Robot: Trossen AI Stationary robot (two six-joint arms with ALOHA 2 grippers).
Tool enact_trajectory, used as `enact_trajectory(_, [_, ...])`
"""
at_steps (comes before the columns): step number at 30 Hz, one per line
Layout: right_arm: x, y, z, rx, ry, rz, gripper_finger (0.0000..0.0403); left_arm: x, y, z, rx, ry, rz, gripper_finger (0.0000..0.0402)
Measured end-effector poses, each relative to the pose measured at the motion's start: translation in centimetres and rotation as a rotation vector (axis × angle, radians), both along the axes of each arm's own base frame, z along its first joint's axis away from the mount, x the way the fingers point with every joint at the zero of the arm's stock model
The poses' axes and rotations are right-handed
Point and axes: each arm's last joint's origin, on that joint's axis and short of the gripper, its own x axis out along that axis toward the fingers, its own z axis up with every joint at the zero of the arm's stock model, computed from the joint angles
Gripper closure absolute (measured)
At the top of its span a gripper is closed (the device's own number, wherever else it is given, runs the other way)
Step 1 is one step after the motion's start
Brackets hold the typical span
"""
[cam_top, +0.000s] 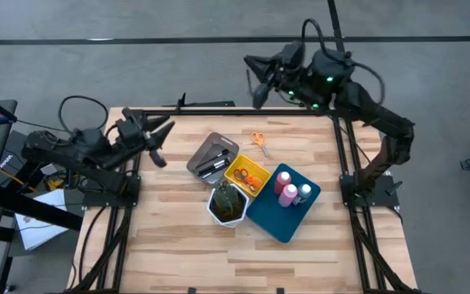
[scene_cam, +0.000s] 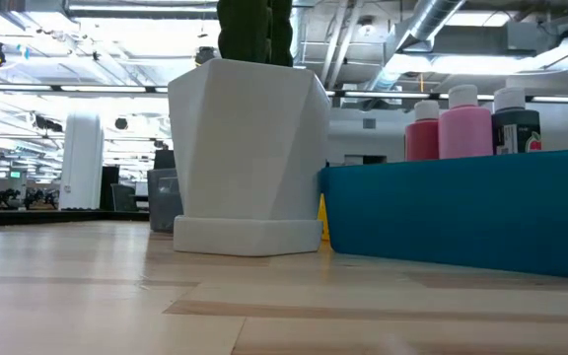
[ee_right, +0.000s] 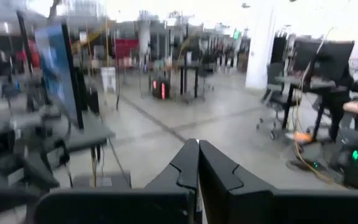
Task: Pick & Place Paint Supplies
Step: Put the makeup brush into the black bin
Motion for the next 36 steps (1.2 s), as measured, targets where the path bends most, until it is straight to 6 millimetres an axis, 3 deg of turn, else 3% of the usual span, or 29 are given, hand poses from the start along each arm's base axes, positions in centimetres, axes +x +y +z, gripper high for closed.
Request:
enact_trajectory(6, [3.1,0.5,-1.2,0.008,-0.059,0.045,0.0403,1.4,-0.1,1.2,0.094,-0.014,0.051,0.0301])
enact_trajectory(14, [5.7,0.9,-2.4,0.004,-0.09,0.08,0.0403,5.4,-0.1,3.5,0.188,0.077,0.112,0.0238])
enact_trajectory(18, [5.8,1.0,-2.4,0.003,-0.09,0.104,0.0403,7.8,0.9,4.5,0.184,0.073,0.168,0.0216])
enact_trajectory(24, [5.6,1.3,-2.2,-0.027,-0.078,0.196,0.0403,10.6,1.7,5.4,0.181,0.049,0.143,0.0213])
enact_trajectory(30, [5.5,1.2,-2.2,-0.039,-0.064,0.275,0.0403,12.1,2.2,5.3,0.153,0.016,0.091,0.0226])
enact_trajectory(36, [5.4,0.3,-2.3,-0.046,-0.051,0.341,0.0403,12.3,2.9,5.3,0.128,-0.021,0.05,0.0234])
